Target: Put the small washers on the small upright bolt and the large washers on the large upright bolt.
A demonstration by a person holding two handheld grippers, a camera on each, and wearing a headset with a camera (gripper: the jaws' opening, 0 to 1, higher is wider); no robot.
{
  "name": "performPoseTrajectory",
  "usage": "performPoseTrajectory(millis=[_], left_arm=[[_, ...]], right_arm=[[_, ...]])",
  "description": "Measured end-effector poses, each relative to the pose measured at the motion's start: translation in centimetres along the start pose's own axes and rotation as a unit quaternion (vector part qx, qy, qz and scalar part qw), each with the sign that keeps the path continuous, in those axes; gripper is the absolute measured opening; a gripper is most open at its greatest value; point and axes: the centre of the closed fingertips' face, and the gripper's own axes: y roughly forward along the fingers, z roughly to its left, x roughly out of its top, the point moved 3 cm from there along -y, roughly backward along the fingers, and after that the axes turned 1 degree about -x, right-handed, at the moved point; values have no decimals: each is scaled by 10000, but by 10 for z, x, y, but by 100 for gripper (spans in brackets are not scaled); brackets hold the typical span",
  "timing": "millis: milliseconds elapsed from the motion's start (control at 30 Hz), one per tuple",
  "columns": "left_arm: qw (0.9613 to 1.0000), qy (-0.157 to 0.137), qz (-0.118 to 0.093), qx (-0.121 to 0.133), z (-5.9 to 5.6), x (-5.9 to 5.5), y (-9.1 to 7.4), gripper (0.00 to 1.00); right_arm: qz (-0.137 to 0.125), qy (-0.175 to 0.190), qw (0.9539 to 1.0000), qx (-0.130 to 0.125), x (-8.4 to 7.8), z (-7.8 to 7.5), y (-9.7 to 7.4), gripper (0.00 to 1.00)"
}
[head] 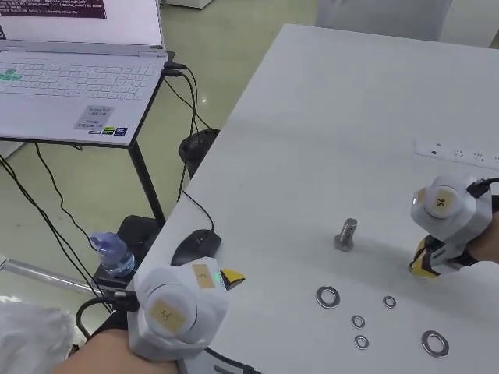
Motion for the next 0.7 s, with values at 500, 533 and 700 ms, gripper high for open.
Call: performPoseTrajectory(millis=[500, 533, 700], left_arm=[[10000, 17, 11, 3, -2, -1, -2, 91], [10000, 21, 8, 4, -3, -1, -2, 91], [10000, 27, -2, 9, -3, 0, -3, 91]], right_arm=[[-34, 96, 9999, 35, -2, 3, 0, 18], [-37, 83, 10000, 22, -3, 3, -1, 19], [-91, 81, 9999, 22, -2, 2, -3, 24]])
